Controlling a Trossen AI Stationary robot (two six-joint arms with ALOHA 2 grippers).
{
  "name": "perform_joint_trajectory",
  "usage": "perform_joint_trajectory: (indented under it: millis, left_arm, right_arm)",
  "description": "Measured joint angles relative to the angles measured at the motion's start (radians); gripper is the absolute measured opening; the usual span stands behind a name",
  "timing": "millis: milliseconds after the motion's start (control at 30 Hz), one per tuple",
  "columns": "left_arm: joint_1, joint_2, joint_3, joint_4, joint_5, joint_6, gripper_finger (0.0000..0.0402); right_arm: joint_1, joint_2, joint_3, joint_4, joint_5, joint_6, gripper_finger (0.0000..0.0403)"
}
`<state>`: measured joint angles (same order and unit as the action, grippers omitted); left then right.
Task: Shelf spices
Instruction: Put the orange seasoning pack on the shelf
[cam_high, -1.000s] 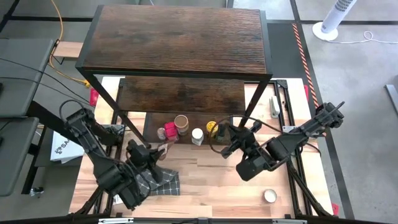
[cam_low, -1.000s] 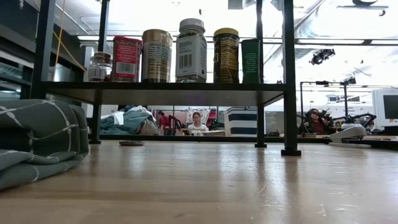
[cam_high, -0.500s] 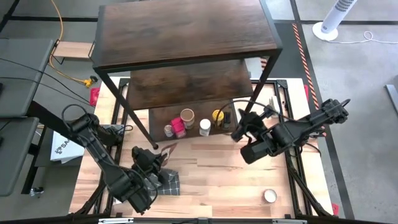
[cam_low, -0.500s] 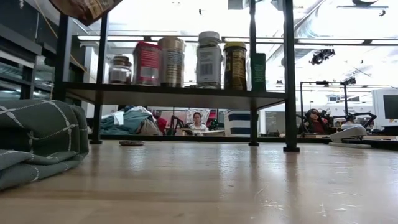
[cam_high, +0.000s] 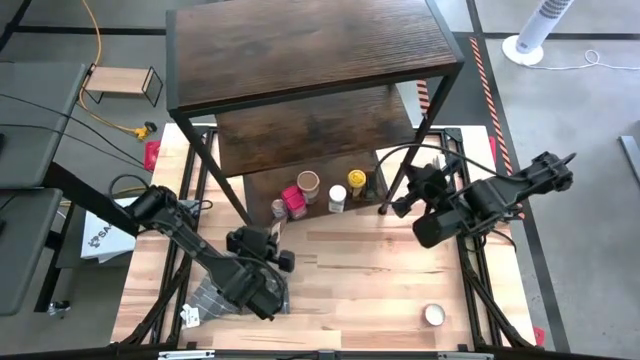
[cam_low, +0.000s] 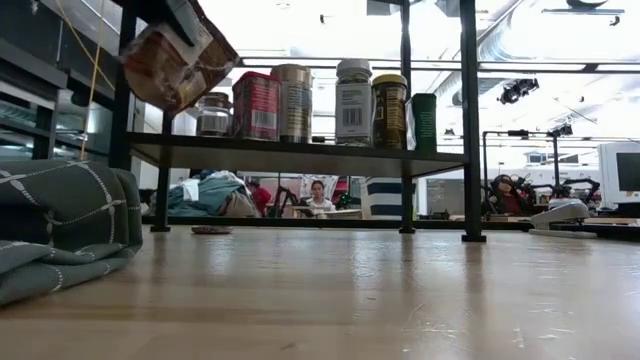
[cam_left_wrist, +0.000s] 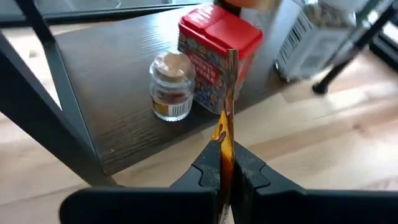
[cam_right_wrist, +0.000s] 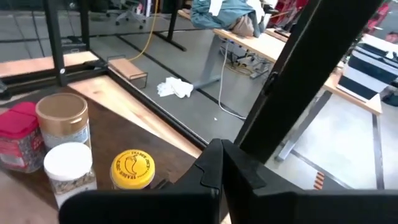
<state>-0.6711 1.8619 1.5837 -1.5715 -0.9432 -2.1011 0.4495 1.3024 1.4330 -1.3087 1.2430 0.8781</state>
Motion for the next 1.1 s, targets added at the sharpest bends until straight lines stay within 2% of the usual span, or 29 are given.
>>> perform_joint_trajectory:
  millis: [100, 267, 600, 833, 1100]
  left_arm:
    - [0.008, -0.016, 0.000, 0.000, 0.006, -0.044, 0.0000]
    - [0.030, -0.041, 0.000, 0.000, 0.010, -0.053, 0.0000]
    - [0.146, -0.054, 0.000, 0.001, -0.093, -0.035, 0.0000]
    - [0.201, -0.119, 0.019, 0.002, -0.108, 0.132, 0.0000]
    - [0.212, -0.226, 0.020, 0.001, -0.221, 0.171, 0.0000]
  right_arm:
    - [0.000, -0.025, 0.000, -0.015, -0.027, -0.028, 0.0000]
    - [-0.001, -0.058, 0.000, -0.066, -0.001, -0.035, 0.0000]
    - [0.020, -0.094, 0.000, -0.063, -0.033, -0.047, 0.0000]
    - [0.039, -0.094, 0.000, -0.092, -0.056, -0.047, 0.0000]
    - [0.039, -0.094, 0.000, -0.093, -0.060, -0.023, 0.0000]
